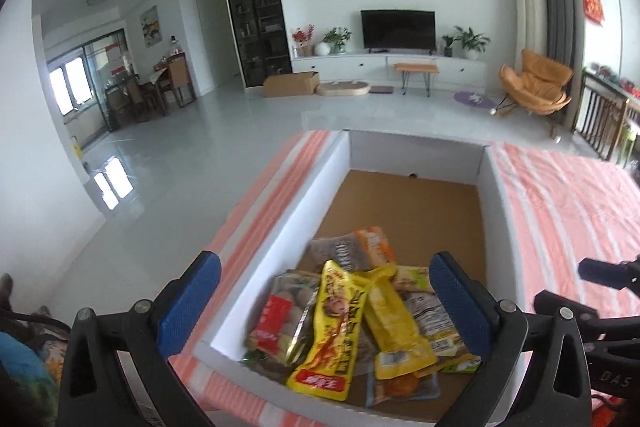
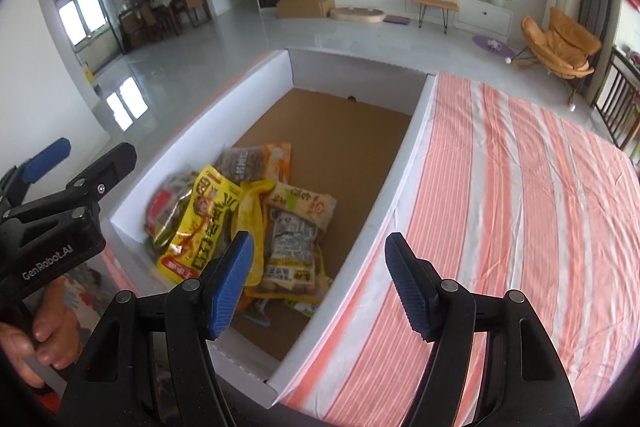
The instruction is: Organize snacks
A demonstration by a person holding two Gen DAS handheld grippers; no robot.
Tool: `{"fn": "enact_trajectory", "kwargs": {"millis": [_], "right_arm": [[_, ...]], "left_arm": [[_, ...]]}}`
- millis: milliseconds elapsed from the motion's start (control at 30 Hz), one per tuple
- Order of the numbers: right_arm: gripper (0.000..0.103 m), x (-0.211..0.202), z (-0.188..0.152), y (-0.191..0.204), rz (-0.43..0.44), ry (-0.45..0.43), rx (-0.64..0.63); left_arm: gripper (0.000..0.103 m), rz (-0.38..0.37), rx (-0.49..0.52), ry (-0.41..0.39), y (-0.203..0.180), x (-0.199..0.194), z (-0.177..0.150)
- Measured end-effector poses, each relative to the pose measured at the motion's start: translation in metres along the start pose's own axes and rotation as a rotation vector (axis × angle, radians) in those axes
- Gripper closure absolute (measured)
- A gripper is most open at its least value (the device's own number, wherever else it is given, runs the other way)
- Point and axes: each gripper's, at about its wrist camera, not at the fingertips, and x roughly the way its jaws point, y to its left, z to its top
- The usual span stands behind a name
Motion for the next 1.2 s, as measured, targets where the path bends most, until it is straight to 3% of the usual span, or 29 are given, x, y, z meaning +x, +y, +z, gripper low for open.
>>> {"fn": "enact_trajectory", "kwargs": {"millis": [500,633,667,833,1033,1133,1200], "right_arm": [[0.031,0.004,-0.008,0.011,-0.038,0.011,0.004],[0.030,0.002,-0.013,0.014,-0.043,0.004,0.045],[0.024,0.000,-0.015,0.015,-0.047,-0.004,0.048],[0.023,-0.017,-0.026,0.021,-0.075,-0.076,0.039],[0.023,-0.048,-0.020,0.016,-0.041,-0.176,0.076],[0.023,-0.050,-0.016,0.024,-0.055,-0.156,0.050],[0.023,-0.047,-0.017,0.029,-0.012,-0.130,0.048]], "left_arm": [[0.000,-0.028,0.002,0.071,0.003,0.010,-0.006],[0.000,-0.056,-0.003,0.063,0.007,0.011,-0.008],[0.000,-0.060,0.001,0.064,0.007,0.011,-0.008],[0.000,-0.150,0.003,0.128,0.005,0.016,-0.011],[0.000,-0.181,-0.032,0.089,0.014,0.002,-0.005],[0.000,-0.198,-0.030,0.079,0.016,-0.004,-0.002],[0.000,-0.199,-0.018,0.080,0.015,-0.007,-0.001]]}}
